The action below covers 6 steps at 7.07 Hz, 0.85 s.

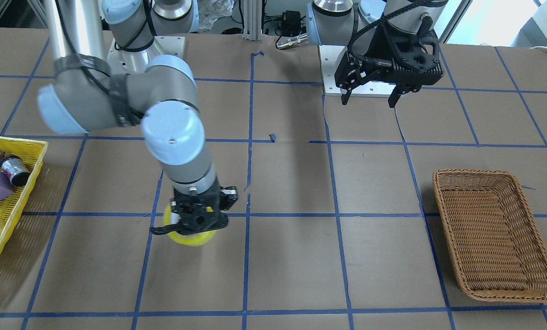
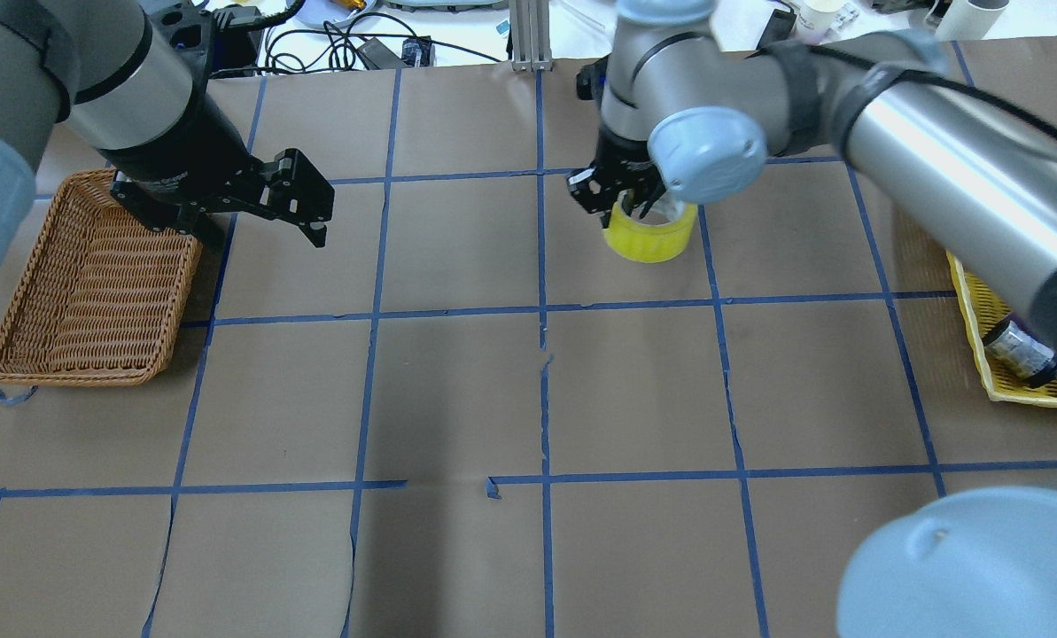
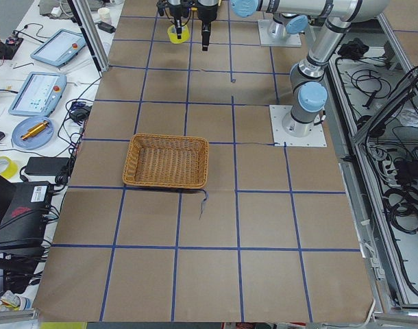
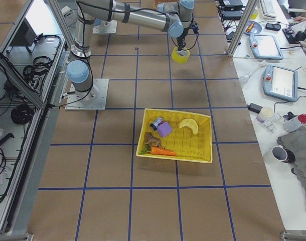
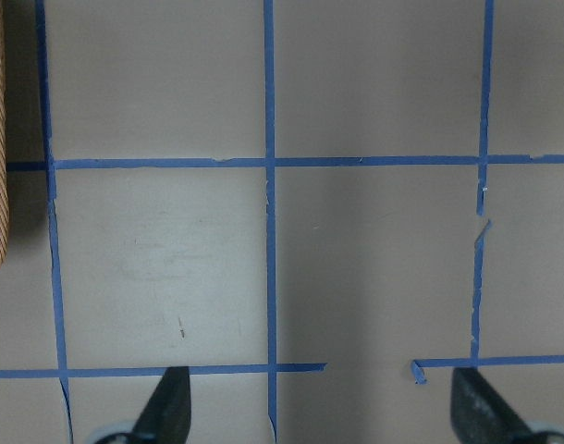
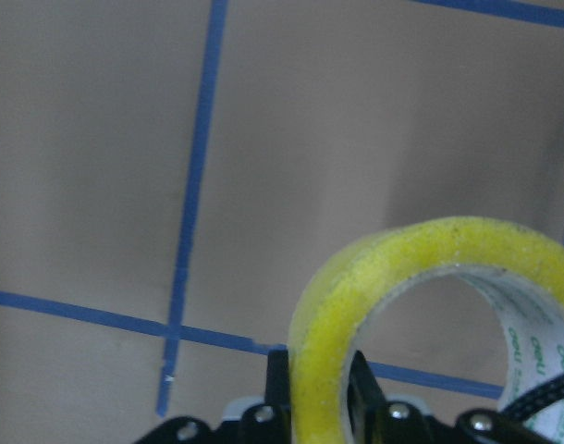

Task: Transfer tape with both arms
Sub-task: 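Carry the tape roll to the table center and set it down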

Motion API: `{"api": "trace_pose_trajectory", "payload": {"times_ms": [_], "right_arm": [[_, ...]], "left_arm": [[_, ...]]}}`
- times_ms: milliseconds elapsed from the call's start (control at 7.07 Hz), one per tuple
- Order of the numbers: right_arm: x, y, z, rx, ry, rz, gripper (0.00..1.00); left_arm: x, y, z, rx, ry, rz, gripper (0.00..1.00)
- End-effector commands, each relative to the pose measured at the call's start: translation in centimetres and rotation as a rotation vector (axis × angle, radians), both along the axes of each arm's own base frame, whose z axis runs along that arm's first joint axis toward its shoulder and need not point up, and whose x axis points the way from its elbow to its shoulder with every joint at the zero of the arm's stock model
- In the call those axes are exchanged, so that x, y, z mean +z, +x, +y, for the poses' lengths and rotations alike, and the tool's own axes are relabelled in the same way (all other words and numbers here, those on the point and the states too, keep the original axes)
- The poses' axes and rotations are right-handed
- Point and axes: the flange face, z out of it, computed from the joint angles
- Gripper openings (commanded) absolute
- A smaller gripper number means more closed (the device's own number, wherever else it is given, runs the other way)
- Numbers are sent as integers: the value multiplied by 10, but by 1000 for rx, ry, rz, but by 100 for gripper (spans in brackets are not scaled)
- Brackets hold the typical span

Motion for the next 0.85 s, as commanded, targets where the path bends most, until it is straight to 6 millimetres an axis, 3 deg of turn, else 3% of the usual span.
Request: {"api": "trace_pose_trajectory", "payload": {"times_ms": [0,283,425,566,708], "right_arm": [[-42,87,28,60,-27,-17,0],[-62,107,37,85,17,-76,0],[-62,111,41,97,26,-98,12],[-65,108,42,110,20,-83,96],[-48,101,39,104,-5,-89,100]], "left_arm": [[0,0,0,-1,-1,0,100],[0,0,0,-1,-1,0,100],[0,0,0,0,0,0,100],[0,-1,0,-1,0,0,100],[0,-1,0,-1,0,0,100]]}}
